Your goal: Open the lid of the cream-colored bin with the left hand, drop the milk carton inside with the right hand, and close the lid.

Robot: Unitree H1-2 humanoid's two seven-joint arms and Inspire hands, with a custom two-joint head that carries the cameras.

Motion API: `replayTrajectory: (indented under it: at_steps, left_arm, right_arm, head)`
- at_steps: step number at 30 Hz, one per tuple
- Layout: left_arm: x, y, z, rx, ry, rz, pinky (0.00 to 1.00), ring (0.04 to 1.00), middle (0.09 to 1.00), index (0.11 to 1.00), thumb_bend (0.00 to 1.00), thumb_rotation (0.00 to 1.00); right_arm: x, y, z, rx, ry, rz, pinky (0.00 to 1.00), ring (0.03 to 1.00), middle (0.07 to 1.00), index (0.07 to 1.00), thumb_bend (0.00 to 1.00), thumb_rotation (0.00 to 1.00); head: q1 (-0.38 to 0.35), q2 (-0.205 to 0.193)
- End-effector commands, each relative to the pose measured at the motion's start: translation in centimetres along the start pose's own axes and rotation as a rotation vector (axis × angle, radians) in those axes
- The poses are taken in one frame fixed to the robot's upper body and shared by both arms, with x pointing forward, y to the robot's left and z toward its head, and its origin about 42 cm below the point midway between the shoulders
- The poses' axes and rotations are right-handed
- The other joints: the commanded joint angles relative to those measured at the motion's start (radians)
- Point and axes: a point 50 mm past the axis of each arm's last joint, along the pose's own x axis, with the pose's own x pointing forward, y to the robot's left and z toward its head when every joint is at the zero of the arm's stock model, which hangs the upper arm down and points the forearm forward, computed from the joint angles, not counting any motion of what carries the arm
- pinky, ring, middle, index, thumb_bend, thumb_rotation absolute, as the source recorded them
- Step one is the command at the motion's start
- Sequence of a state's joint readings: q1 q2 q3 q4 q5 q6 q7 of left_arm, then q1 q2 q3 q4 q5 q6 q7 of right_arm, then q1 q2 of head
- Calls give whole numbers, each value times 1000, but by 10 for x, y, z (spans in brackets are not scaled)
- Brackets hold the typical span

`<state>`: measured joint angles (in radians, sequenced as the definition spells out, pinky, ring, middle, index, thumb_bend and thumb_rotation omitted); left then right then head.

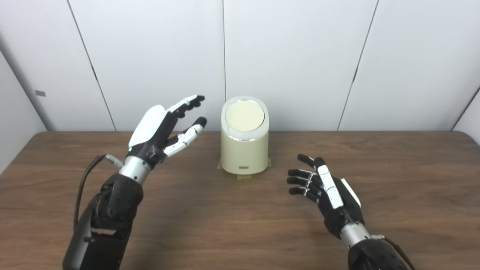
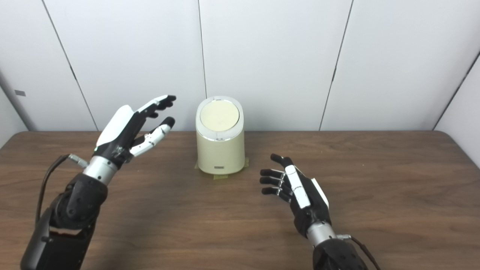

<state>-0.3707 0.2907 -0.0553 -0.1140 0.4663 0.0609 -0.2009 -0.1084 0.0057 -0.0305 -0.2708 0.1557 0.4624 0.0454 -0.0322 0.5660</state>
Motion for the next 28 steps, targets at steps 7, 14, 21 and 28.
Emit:
replayTrajectory:
  at_steps: [7,14,21,28]
  left_arm:
    - [-35,-3,4,-312,68,74,857,889,891,926,334,925]
    - [-75,-30,-5,-530,165,86,908,927,935,968,367,997]
    - [-93,-44,-9,-664,212,135,984,973,976,993,371,1000]
    - [-100,-51,-8,-733,225,176,989,985,996,1000,352,1000]
  right_arm:
    - [-2,1,20,24,-165,-33,638,724,739,817,496,764]
    - [-6,-8,16,8,-184,-31,800,902,898,892,508,860]
    - [-8,-11,11,-56,-183,-32,904,988,995,949,568,891]
    - [-12,-12,5,-113,-183,-52,963,1000,1000,975,628,903]
  head:
    - [9,9]
    - [20,14]
    - [33,18]
    - [40,28]
